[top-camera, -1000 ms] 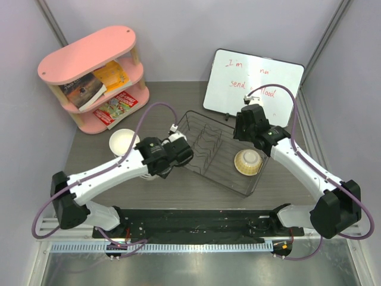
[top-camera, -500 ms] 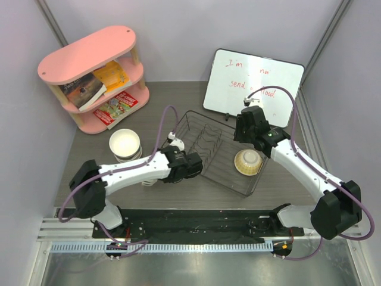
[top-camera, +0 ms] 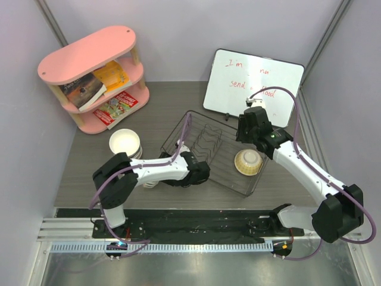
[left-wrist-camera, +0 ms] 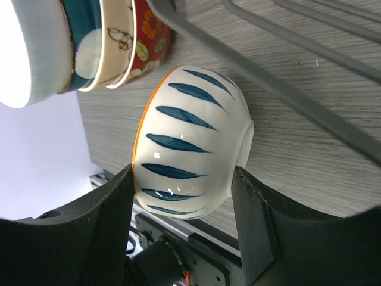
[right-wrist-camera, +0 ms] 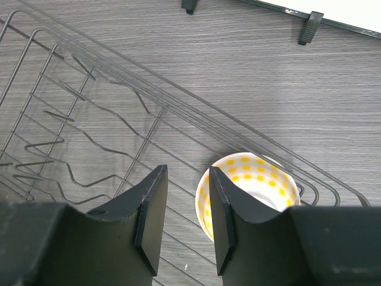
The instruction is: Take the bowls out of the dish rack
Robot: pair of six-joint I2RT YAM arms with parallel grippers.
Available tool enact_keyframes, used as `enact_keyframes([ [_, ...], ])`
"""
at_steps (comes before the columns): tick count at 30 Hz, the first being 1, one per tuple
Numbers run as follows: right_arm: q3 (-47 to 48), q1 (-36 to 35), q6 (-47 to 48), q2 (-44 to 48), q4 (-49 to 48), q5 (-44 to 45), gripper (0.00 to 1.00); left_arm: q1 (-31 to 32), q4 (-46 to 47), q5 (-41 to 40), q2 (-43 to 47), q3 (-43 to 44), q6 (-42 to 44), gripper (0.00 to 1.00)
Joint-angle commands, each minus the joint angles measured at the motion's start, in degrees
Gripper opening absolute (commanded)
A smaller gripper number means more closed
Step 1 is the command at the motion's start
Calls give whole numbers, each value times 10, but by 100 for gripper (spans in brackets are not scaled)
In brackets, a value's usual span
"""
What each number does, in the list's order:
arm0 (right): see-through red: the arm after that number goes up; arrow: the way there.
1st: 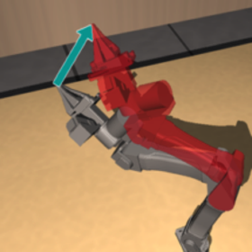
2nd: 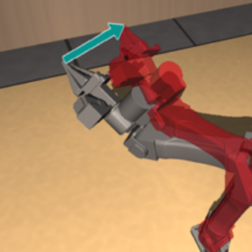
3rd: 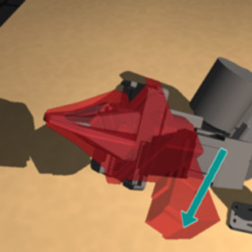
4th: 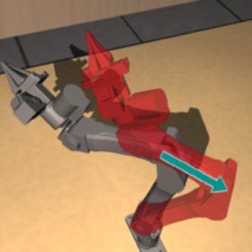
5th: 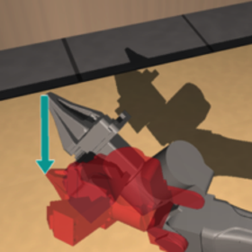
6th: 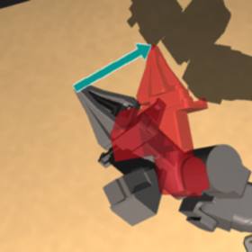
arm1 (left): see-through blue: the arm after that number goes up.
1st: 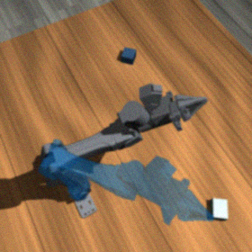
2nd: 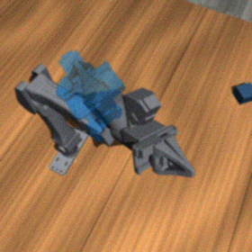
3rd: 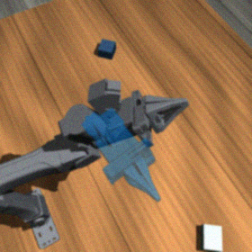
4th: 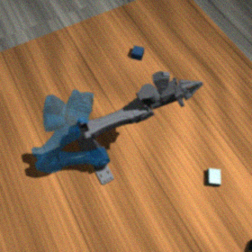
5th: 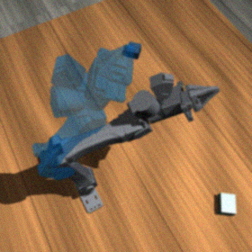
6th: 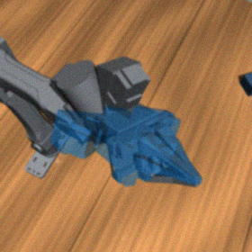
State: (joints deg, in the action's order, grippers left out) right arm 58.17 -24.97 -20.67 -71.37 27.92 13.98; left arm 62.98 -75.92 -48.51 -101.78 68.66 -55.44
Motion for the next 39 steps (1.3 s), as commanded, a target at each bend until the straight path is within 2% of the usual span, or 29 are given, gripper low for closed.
enact_keyframes([
  [1, 11, 5, 6, 9, -9, -4, 40, 24, -114, -49, -28, 14, -12, 0],
  [9, 7, 6, 3, 7, -10, -6, 40, 48, -95, -19, -89, 11, -1, 1],
  [13, 5, 6, 4, 6, -10, -8, 40, 64, -102, -4, -103, 16, 0, 5],
  [16, 5, 6, 4, 5, -10, -8, 40, 72, -102, 6, -100, 15, -1, 16],
  [19, 2, 6, 4, 4, -10, -8, 40, 74, -88, 24, -93, 9, 9, 31],
  [21, 0, 6, 2, 4, -11, -10, 40, 79, -84, 39, -91, 5, 11, 34],
  [24, -3, 6, 0, 4, -10, -11, 40, 90, -77, 54, -95, 2, 10, 47],
  [28, -4, 6, 0, 6, -10, -10, 40, 107, -68, 71, -102, 0, -1, 54],
  [29, -3, 6, 1, 8, -10, -11, 40, 109, -62, 74, -104, -1, -2, 59],
  [39, -4, 6, 5, 7, -10, -10, 40, 128, -45, 90, -103, -14, -20, 74],
])
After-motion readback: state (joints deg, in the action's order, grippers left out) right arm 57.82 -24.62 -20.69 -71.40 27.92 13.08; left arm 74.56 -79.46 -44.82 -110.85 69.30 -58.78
